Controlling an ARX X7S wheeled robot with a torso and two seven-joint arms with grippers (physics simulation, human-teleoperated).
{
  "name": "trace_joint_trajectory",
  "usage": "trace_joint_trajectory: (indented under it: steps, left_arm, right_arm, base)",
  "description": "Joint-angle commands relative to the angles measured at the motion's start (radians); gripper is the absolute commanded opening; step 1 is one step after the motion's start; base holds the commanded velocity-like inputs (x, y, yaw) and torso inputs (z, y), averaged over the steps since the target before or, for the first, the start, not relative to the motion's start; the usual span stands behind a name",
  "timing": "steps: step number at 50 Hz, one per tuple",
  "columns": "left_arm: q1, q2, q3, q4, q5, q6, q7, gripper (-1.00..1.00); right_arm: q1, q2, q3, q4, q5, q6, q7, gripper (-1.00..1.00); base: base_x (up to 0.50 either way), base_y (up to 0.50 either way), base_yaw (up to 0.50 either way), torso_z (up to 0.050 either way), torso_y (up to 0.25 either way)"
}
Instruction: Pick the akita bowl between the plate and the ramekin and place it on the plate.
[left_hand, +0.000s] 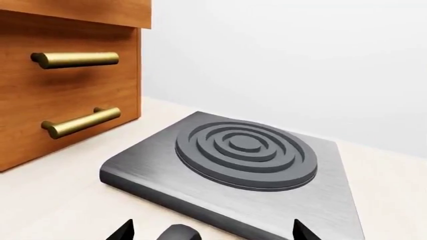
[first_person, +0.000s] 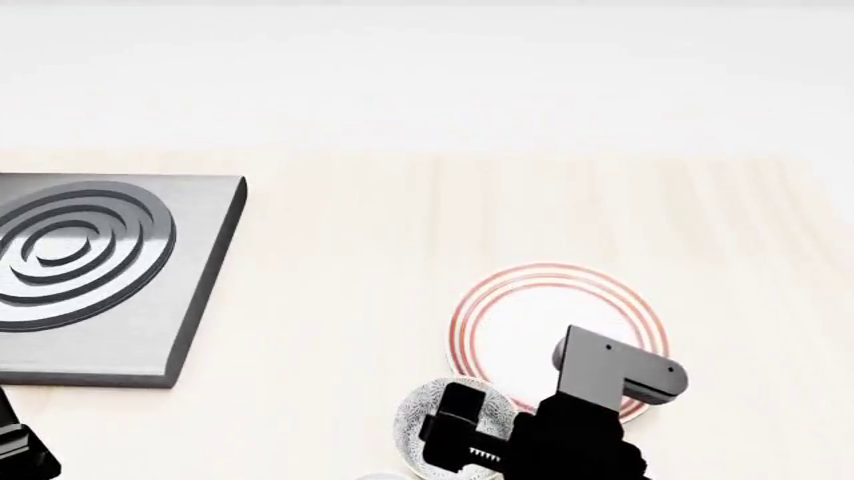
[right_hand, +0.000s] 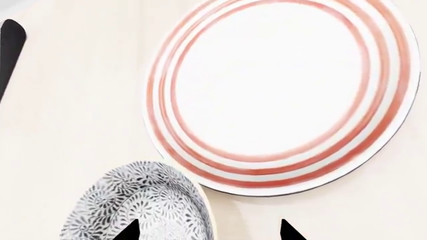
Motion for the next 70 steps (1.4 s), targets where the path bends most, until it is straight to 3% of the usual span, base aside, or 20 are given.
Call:
trace_joint_trajectory:
  steps: [1,63,64,70]
  left_arm:
    - [0.001,-0.002,0.002,0.001,-0.002,0.001,-0.004,1.00]
    - [-0.001,-0.014,0.014,0.008,-0.015,-0.003,-0.018,1.00]
    - [-0.001,-0.014,0.014,0.008,-0.016,-0.003,-0.018,1.00]
    - [-0.001,-0.015,0.016,0.008,-0.017,-0.003,-0.020,1.00]
  right_arm:
    - [0.012,0.008,-0.023,0.043,0.000,-0.012,-0.012,1.00]
    - [0.010,0.033,-0.077,0.079,0.046,-0.031,-0.022,1.00]
    - [0.010,0.033,-0.076,0.077,0.048,-0.027,-0.017,-1.00]
    - [0.003,0.041,-0.098,0.055,0.037,-0.045,-0.018,-1.00]
  base:
    - [0.00,0.00,0.00,0.000,0.000]
    - [0.00,0.00,0.00,0.000,0.000]
    - [0.00,0.00,0.00,0.000,0.000]
    - [0.00,0.00,0.00,0.000,0.000]
